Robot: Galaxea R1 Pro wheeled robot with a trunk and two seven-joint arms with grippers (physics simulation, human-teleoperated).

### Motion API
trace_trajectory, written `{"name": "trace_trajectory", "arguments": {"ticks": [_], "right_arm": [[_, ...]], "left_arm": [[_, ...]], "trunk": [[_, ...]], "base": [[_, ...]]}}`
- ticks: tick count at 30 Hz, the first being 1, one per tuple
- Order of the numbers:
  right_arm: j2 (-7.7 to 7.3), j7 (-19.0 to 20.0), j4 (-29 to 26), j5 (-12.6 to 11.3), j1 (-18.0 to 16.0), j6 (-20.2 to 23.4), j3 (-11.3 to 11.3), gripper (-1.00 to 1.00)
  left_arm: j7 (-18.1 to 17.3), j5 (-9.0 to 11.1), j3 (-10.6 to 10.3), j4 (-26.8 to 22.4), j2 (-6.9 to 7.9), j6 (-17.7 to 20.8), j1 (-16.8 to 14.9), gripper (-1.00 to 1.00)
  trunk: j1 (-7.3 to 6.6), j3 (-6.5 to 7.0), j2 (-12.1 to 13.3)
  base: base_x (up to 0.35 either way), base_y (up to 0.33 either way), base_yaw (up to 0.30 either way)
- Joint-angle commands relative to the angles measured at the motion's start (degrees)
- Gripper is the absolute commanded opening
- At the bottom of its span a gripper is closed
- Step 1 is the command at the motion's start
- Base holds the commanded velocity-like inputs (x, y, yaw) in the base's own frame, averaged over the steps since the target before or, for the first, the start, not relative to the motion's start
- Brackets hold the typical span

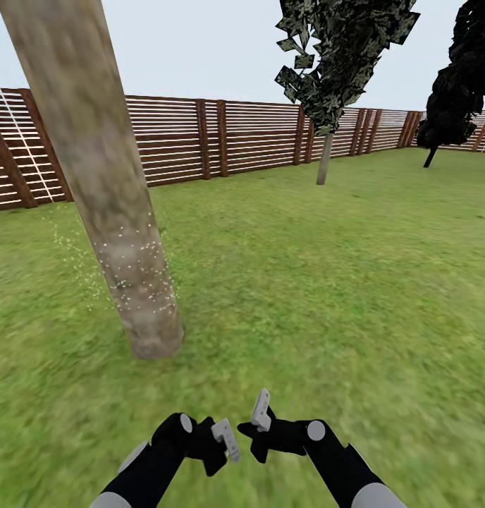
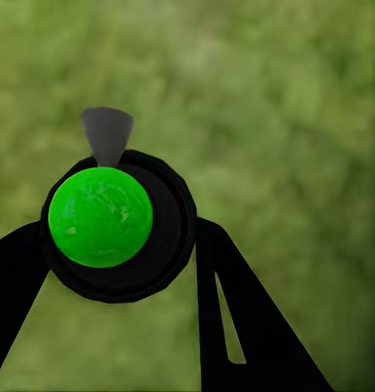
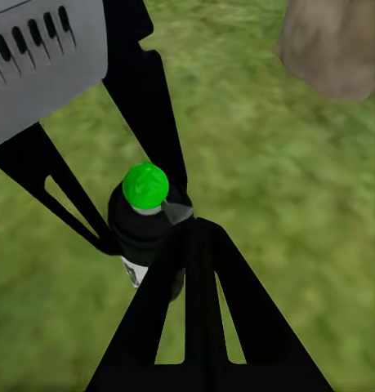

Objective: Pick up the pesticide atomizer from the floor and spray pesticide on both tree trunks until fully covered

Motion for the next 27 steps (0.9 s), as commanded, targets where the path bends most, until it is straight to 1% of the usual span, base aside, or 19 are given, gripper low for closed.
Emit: {"name": "trace_trajectory", "arguments": {"ticks": [1,5,7,10,12,21,22,23,25,27], "right_arm": [[0.00,0.00,0.00,0.00,0.00,0.00,0.00,-1.00],[0.01,0.00,0.05,0.00,0.00,0.00,0.00,-1.00],[0.01,0.00,0.07,0.00,0.00,0.00,0.00,-1.00],[0.01,0.00,0.09,0.00,0.00,0.00,0.07,-1.00],[0.01,0.00,0.09,0.00,0.00,0.00,0.09,-1.00],[0.07,0.00,0.17,0.00,0.00,-0.05,0.09,-1.00],[0.14,0.00,0.17,0.00,0.00,-0.04,0.09,-1.00],[0.16,0.00,0.17,0.00,0.00,-0.03,0.09,-1.00],[0.18,0.00,0.18,0.01,0.00,-0.02,0.09,-1.00],[0.18,0.00,0.18,0.01,0.00,-0.02,0.09,-1.00]], "left_arm": [[0.00,0.06,0.00,-0.03,-0.04,-0.05,0.00,-1.00],[-1.63,0.12,0.02,-0.06,-0.22,-0.10,0.00,-1.00],[-1.80,0.16,0.03,-0.10,-0.33,-0.10,0.00,-1.00],[-1.84,1.98,0.00,-0.15,-0.39,-0.25,0.00,-1.00],[-1.84,2.40,0.00,-0.15,-0.39,-0.28,0.00,-1.00],[-1.91,2.69,0.08,-0.66,-0.59,-0.20,-0.61,-1.00],[-1.92,4.02,0.03,-0.62,-0.68,-0.26,-0.68,-1.00],[-1.96,4.93,0.02,-0.61,-0.71,-0.31,-0.74,-1.00],[-2.02,5.66,-0.05,-0.55,-0.73,-0.35,-0.75,-1.00],[-2.04,5.87,-0.08,-0.46,-0.79,-0.37,-0.75,-1.00]], "trunk": [[0.00,0.00,0.00],[0.00,0.00,0.00],[0.00,0.00,0.00],[0.00,0.00,0.00],[0.00,0.00,0.00],[0.00,0.00,0.00],[0.00,0.00,0.00],[0.00,0.00,0.00],[0.00,0.00,0.00],[0.00,0.00,0.00]], "base": [[0.000,0.000,0.000],[0.000,0.000,0.000],[0.000,0.000,0.000],[0.000,0.000,0.000],[0.000,0.000,0.000],[0.000,0.000,0.000],[0.000,0.000,0.000],[0.000,0.000,0.000],[0.000,0.000,0.000],[0.000,0.000,0.000]]}}
